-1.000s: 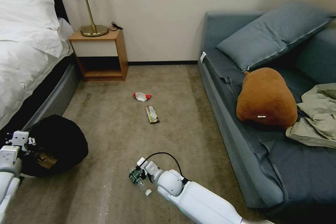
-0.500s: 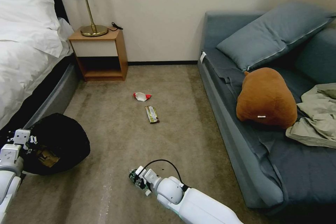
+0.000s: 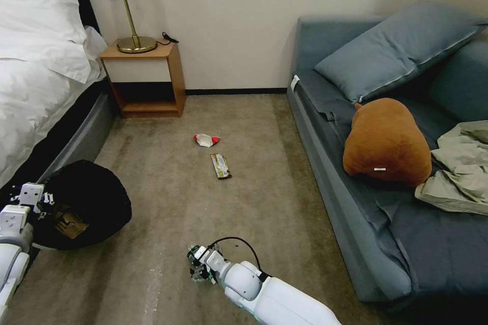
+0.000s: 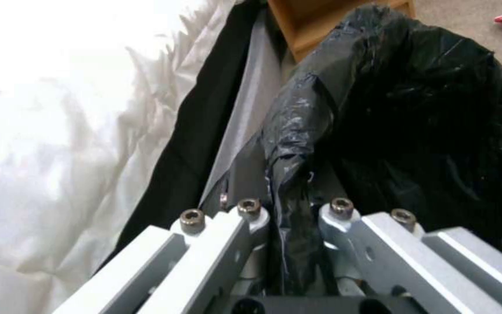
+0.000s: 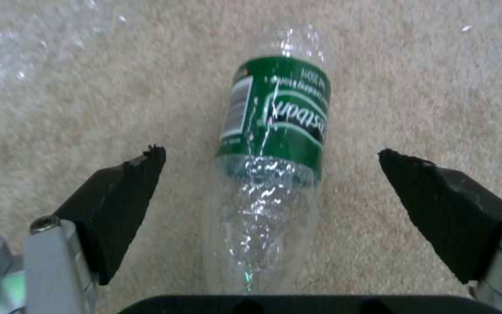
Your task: Pick up the trash bin, then pick up the garbage on the floor and place it into the trash bin.
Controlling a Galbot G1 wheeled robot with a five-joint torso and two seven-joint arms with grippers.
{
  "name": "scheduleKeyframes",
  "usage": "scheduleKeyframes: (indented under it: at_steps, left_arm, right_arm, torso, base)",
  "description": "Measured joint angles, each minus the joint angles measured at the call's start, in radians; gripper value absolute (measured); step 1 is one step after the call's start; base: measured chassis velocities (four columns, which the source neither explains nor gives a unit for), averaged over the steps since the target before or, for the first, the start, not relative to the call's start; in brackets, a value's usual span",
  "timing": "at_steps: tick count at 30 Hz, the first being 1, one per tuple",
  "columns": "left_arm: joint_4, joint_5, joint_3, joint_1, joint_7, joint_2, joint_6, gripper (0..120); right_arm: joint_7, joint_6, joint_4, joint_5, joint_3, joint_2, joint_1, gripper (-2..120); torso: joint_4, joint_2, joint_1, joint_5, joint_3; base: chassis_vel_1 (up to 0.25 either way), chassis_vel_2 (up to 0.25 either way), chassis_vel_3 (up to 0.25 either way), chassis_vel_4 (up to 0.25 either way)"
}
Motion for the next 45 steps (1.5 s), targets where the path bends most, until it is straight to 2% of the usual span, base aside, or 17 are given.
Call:
scheduleKeyframes:
  at_steps: [6,9,12,13,15,16,18,19,21,22,27,30,34,41,45]
  left_arm:
    - [-0.008,0.004,0.006,0.001,-0.001,-0.011,0.0,4]
    - [-0.013,0.005,0.005,0.006,-0.001,-0.017,0.0,4]
    - [-0.017,0.006,0.001,0.014,-0.002,-0.02,-0.001,4]
    - [-0.017,0.006,0.001,0.014,-0.002,-0.02,-0.001,4]
    - [-0.018,0.006,-0.002,0.017,-0.002,-0.022,-0.003,4]
    - [-0.018,0.006,-0.002,0.017,-0.002,-0.022,-0.003,4]
    - [-0.019,0.006,-0.002,0.018,-0.002,-0.024,-0.004,4]
    - [-0.019,0.006,-0.002,0.018,-0.002,-0.024,-0.004,4]
    - [-0.019,0.006,-0.002,0.018,-0.003,-0.025,-0.005,4]
    - [-0.019,0.006,-0.002,0.018,-0.003,-0.025,-0.005,4]
    - [-0.022,0.006,0.005,0.019,-0.003,-0.028,-0.007,4]
    - [-0.023,0.006,0.005,0.02,-0.003,-0.028,-0.008,4]
    - [-0.034,0.003,0.007,0.023,-0.004,-0.028,-0.008,4]
    - [-0.078,0.006,0.022,0.016,-0.005,-0.048,-0.006,4]
    - [-0.103,0.012,0.031,0.012,-0.006,-0.061,-0.001,4]
  right_arm:
    - [-0.014,0.011,-0.033,-0.018,0.004,0.003,0.002,92]
    - [-0.025,0.013,-0.048,-0.025,0.009,0.005,0.001,85]
    - [-0.034,0.019,-0.062,-0.032,0.018,0.007,-0.004,69]
    - [-0.034,0.019,-0.062,-0.032,0.018,0.007,-0.004,69]
    - [-0.041,0.025,-0.073,-0.039,0.025,0.008,-0.007,59]
    - [-0.041,0.025,-0.073,-0.039,0.025,0.008,-0.007,59]
    - [-0.046,0.031,-0.08,-0.047,0.035,0.008,-0.011,49]
    - [-0.046,0.031,-0.08,-0.047,0.035,0.008,-0.011,49]
    - [-0.048,0.032,-0.08,-0.049,0.039,0.006,-0.012,38]
    - [-0.048,0.032,-0.08,-0.049,0.039,0.006,-0.012,38]
    - [-0.049,0.024,-0.041,-0.034,0.035,-0.024,0.005,20]
    - [-0.049,0.021,-0.027,-0.028,0.031,-0.033,0.013,19]
    - [-0.046,0.003,0.05,0.013,0.013,-0.085,0.071,16]
    - [-0.02,-0.051,0.237,0.145,-0.023,-0.2,0.226,16]
    - [-0.008,-0.062,0.288,0.201,-0.034,-0.228,0.275,16]
  torso:
    - [-0.0001,0.0,0.0,0.0,0.0]
    - [0.0,0.0,0.0,0.0,0.0]
    - [0.0,0.0,0.0,0.0,0.0]
    - [0.0,0.0,0.0,0.0,0.0]
    - [0.0001,0.0,0.0,0.0,0.0]
    - [0.0001,0.0,0.0,0.0,0.0]
    - [0.0,0.0,0.0,0.0001,0.0]
    - [0.0,0.0,0.0,0.0001,0.0]
    - [0.0,0.0,0.0,0.0,0.0]
    - [0.0,0.0,0.0,0.0,0.0]
    - [-0.0001,0.0,0.0,-0.0001,0.0]
    - [0.0,0.0,0.0,-0.0001,0.0]
    - [0.0,0.0,0.0,-0.0002,0.0]
    - [0.0,0.0,0.0,0.0002,0.0]
    - [-0.0001,0.0,0.0,0.0001,0.0]
  base:
    - [0.0,0.0,0.0,0.0]
    - [0.0,0.0,0.0,0.0]
    - [0.0,0.0,0.0,0.0]
    - [0.0,0.0,0.0,0.0]
    - [0.0,0.0,0.0,0.0]
    - [0.0,0.0,0.0,0.0]
    - [0.0,0.0,0.0,0.0]
    - [0.0,0.0,0.0,0.0]
    - [0.0,0.0,0.0,0.0]
    - [0.0,0.0,0.0,0.0]
    - [0.0,0.0,0.0,0.0]
    - [0.0,0.0,0.0,0.0]
    - [0.0,0.0,0.0,0.0]
    - [0.0,0.0,0.0,0.0]
    - [0.0,0.0,0.0,0.0]
